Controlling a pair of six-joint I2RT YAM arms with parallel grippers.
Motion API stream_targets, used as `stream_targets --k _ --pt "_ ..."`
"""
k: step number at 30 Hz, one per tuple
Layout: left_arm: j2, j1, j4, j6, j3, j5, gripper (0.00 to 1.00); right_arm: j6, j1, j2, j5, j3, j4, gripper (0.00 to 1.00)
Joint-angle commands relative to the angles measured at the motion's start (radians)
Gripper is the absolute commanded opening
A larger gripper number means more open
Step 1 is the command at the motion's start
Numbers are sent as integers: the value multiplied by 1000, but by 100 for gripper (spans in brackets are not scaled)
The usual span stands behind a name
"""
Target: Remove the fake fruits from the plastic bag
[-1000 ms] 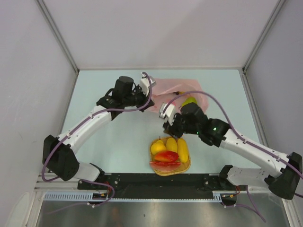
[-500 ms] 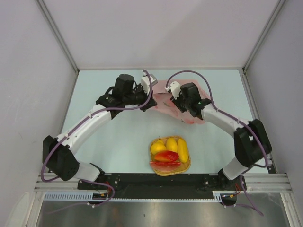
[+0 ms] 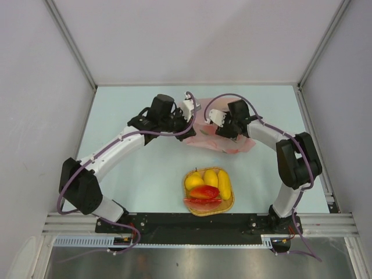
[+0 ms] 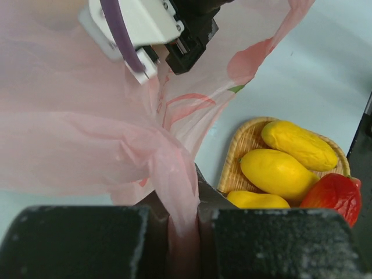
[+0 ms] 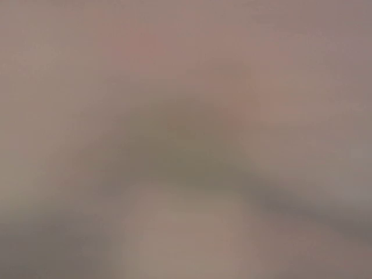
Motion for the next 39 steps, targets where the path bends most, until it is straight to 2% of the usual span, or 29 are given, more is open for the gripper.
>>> stream_targets --k 1,3,6,9,10,13,16,22,24,29,36,39 --pt "26 -5 8 23 62 0 9 -347 -5 95 -11 61 -55 76" --pt "39 -8 6 21 73 3 9 -361 -3 132 13 93 -94 76" --pt "55 -15 12 24 75 -6 9 -346 -15 182 22 141 -99 67" --pt "75 -23 8 37 85 -15 9 -346 -25 187 20 151 -73 52" --pt "78 -23 3 37 90 -15 9 -345 -28 184 7 158 -77 40" --pt "93 -24 -1 34 102 -17 9 -296 -34 121 -56 170 -109 26" --pt "104 -24 -2 32 105 -28 9 -187 -44 8 -151 184 -152 22" --pt "119 -24 12 29 110 -51 8 67 -84 -231 -446 211 -319 22" --pt "130 -24 12 27 125 -60 8 118 -109 -279 -563 210 -390 23" --pt "158 -20 11 26 158 -72 7 259 -114 -365 -730 187 -540 25" --pt "179 -6 12 27 182 -90 5 267 -107 -478 -920 95 -605 27" --pt "182 3 12 27 182 -90 3 386 -106 -525 -929 52 -525 29"
